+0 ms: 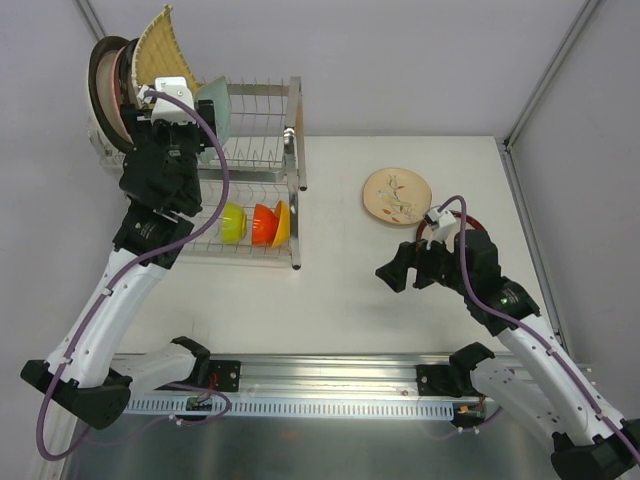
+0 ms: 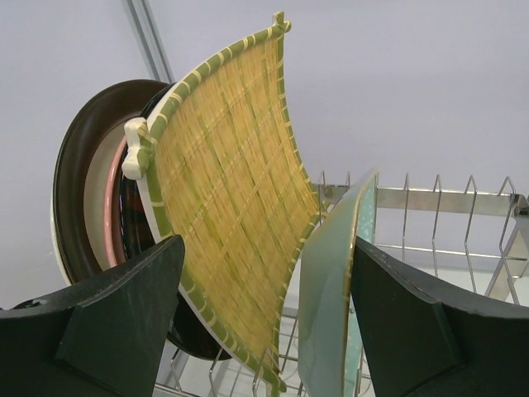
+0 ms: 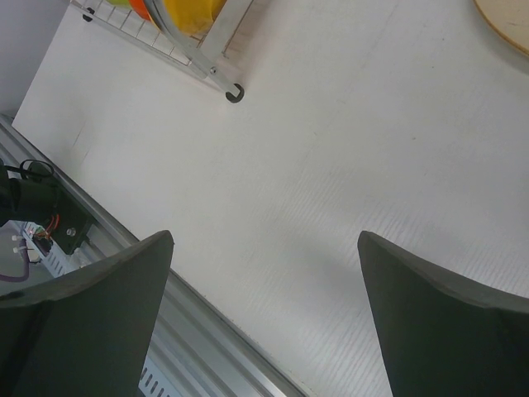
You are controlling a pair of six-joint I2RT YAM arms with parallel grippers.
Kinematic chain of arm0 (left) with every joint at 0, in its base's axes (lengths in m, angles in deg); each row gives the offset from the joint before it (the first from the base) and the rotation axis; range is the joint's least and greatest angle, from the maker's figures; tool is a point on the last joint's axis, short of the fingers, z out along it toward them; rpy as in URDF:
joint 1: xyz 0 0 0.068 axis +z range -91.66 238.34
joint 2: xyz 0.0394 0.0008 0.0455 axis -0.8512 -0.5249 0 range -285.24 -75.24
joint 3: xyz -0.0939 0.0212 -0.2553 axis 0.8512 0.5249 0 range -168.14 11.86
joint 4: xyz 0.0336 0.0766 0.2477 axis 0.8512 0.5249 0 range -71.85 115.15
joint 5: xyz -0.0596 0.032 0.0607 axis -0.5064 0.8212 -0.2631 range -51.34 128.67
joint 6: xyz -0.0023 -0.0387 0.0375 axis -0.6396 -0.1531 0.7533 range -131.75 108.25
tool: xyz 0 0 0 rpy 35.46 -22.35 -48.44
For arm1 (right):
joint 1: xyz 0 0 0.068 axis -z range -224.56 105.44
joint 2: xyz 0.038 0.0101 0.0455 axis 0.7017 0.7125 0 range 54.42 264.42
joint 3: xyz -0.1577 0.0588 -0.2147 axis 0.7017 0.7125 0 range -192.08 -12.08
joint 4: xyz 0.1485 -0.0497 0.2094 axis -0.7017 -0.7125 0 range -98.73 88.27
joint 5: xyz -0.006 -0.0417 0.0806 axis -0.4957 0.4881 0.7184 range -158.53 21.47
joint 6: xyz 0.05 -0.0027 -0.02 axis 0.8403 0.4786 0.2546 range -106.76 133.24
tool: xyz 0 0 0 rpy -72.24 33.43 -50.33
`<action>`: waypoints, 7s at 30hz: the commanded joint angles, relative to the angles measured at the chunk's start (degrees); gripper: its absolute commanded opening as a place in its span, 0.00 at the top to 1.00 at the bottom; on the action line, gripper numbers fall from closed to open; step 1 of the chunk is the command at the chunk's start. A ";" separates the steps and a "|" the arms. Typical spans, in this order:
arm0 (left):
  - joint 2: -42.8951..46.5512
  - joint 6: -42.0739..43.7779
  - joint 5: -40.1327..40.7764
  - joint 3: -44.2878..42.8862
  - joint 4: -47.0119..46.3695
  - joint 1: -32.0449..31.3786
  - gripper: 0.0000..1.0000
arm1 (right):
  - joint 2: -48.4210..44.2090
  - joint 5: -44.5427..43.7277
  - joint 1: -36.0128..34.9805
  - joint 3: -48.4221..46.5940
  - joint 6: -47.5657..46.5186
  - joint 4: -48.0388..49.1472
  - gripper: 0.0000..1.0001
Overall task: Load the plates into the dish rack
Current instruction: Insert the plate into the dish rack, then grab a plate with the right arm
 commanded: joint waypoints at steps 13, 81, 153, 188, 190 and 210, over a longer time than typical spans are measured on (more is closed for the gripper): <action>-10.06 -1.08 4.24 -15.18 8.25 0.20 0.24 | 0.57 -0.20 -0.27 -0.05 -0.02 2.16 0.00; -4.37 12.20 -8.32 15.22 -38.43 3.19 1.00 | 2.16 -0.82 0.26 0.65 0.42 2.77 0.00; 31.40 -30.77 -27.92 24.96 13.86 3.28 0.01 | 14.81 0.86 12.38 -1.98 16.50 5.85 0.00; 50.75 -31.84 -26.70 49.15 21.52 3.36 0.01 | 59.88 -17.96 25.39 -30.01 13.95 15.09 0.34; 50.14 -31.75 -26.70 49.15 21.61 3.54 0.01 | 61.74 -15.42 26.09 -33.16 12.99 13.77 0.34; 46.62 -31.93 -30.04 48.71 21.61 6.17 0.01 | 79.94 -0.65 30.58 -49.36 5.43 7.70 0.31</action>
